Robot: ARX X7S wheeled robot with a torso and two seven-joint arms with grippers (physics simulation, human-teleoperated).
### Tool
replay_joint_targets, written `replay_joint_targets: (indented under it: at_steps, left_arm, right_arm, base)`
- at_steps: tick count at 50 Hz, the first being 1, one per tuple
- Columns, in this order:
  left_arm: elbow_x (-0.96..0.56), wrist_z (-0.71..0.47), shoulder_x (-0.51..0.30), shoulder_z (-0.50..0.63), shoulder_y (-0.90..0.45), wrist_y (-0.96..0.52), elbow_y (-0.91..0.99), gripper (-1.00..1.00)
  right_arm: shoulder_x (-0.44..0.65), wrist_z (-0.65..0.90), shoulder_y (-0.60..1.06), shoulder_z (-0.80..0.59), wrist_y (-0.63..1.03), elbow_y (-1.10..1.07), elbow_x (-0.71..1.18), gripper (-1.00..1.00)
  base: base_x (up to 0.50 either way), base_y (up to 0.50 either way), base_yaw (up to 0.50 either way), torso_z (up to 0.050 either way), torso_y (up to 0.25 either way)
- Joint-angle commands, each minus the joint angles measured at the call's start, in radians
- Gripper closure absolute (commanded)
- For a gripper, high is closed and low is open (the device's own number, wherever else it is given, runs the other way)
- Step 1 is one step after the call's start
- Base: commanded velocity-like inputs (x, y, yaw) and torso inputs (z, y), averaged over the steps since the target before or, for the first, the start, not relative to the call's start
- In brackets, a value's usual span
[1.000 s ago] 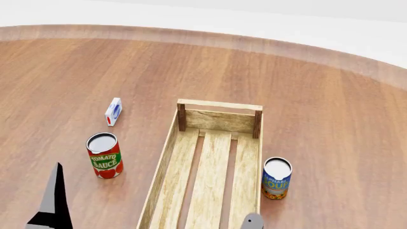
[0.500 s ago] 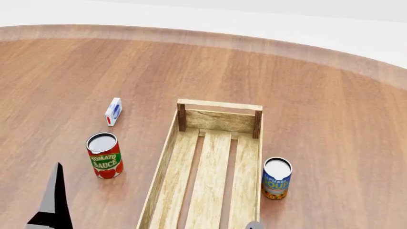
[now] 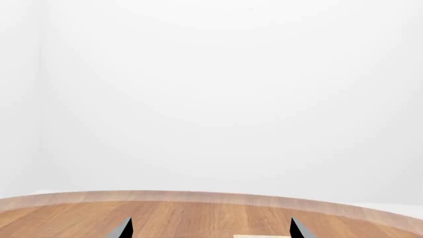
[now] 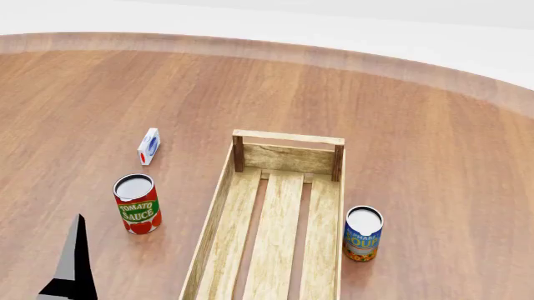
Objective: Pick up the butter and put it in the tray.
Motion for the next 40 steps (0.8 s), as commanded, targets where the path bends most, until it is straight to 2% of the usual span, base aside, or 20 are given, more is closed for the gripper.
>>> replay_joint_targets:
  at_steps: [1,13,26,40]
  left_arm:
    - [0.000,-0.003,-0.002,0.004,-0.001,0.004,-0.004,-1.00]
    - [-0.005,-0.006,-0.007,0.005,-0.001,0.005,-0.001,-1.00]
    - [-0.022,-0.012,-0.014,-0.007,-0.001,0.003,0.008,-1.00]
    - [-0.036,-0.022,-0.021,-0.017,0.001,0.000,0.023,-1.00]
  right_arm:
    - [-0.002,0.004,-0.040,-0.008,-0.028,0.021,0.014,1.00]
    - [0.028,0.036,-0.059,0.010,-0.018,-0.033,0.028,1.00]
    - [0.093,0.093,-0.055,0.034,0.053,-0.237,0.060,1.00]
    - [0.270,0.352,-0.262,0.182,-0.064,-0.590,0.180,1.00]
  base:
    - [0.00,0.00,0.00,0.000,0.000]
    - [0.00,0.00,0.00,0.000,0.000]
    - [0.00,0.00,0.00,0.000,0.000]
    - [0.00,0.00,0.00,0.000,0.000]
